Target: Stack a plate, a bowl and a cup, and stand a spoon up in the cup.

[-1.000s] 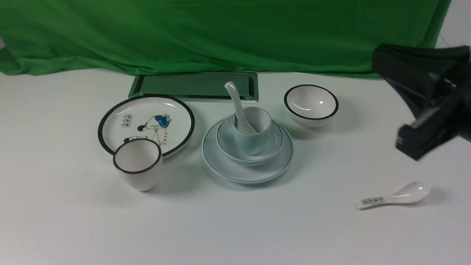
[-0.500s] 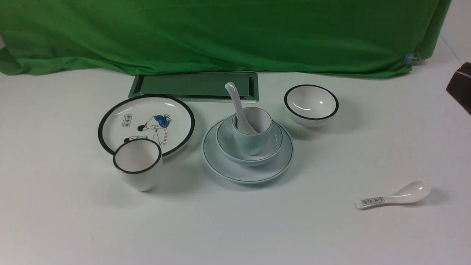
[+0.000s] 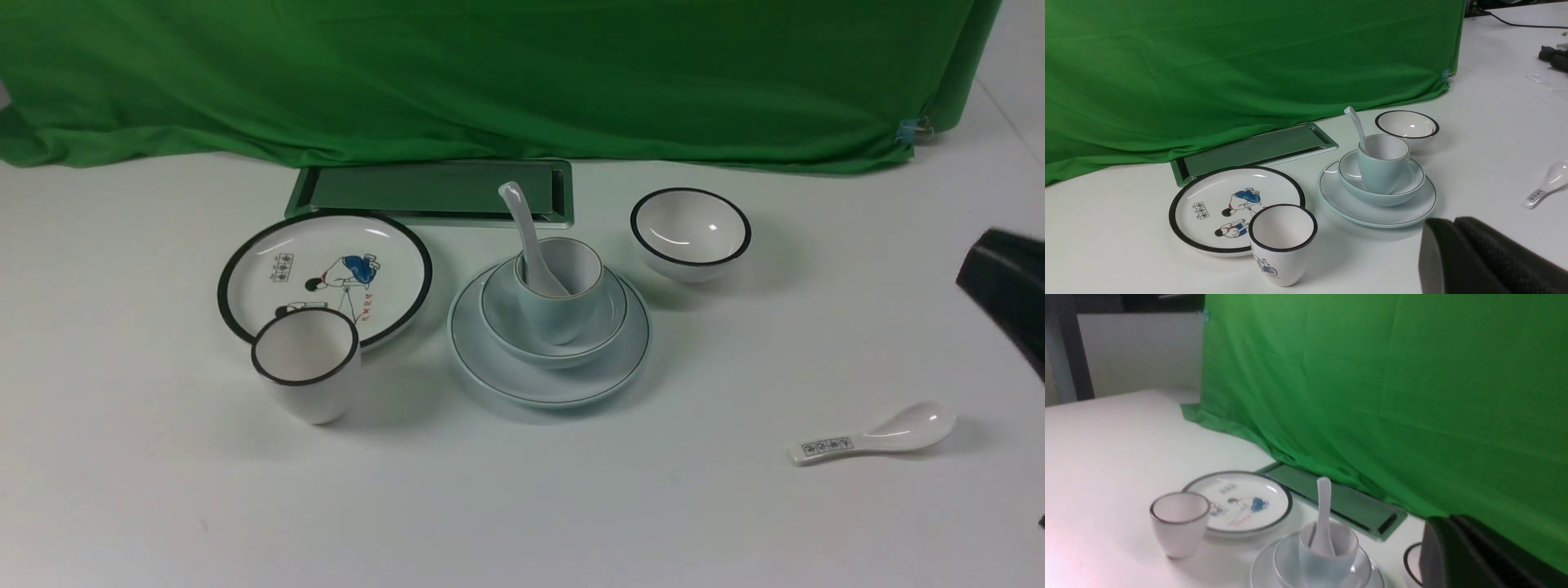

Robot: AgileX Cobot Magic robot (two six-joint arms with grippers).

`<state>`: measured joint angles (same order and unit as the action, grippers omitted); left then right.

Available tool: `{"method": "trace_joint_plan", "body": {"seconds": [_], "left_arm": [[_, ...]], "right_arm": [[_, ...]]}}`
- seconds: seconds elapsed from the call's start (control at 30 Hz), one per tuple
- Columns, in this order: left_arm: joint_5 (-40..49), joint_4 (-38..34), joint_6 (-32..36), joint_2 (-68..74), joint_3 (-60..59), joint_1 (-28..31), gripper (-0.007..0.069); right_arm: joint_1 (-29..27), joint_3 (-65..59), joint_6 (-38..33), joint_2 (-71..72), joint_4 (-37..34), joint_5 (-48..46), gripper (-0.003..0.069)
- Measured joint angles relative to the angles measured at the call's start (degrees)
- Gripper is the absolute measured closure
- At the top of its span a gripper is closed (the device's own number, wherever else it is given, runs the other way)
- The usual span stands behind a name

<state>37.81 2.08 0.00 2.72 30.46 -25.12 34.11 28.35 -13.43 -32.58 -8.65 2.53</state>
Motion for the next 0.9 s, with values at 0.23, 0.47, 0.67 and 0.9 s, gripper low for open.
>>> {"method": "trace_joint_plan", "body": {"seconds": [0.23, 0.47, 0.67, 0.9], "left_arm": [[0.0, 0.0, 0.0, 0.0, 0.0, 0.0, 0.0656], [0.0, 0.0, 0.0, 0.0, 0.0, 0.0, 0.0656], [0.0, 0.0, 0.0, 0.0, 0.0, 0.0, 0.0656], [0.0, 0.0, 0.0, 0.0, 0.0, 0.0, 0.0656]], "right_arm": [[-11.7, -14.1, 4.1, 10.9, 0.4, 2.5, 0.0646], [-29.6, -27.8, 12.8, 24.1, 7.4, 1.7, 0.0646], [-34.3, -28.8, 13.9, 31.5, 8.0, -7.2, 0.0646], [-34.8, -28.8, 14.3, 32.6, 8.6, -14.1, 0.0647]]}}
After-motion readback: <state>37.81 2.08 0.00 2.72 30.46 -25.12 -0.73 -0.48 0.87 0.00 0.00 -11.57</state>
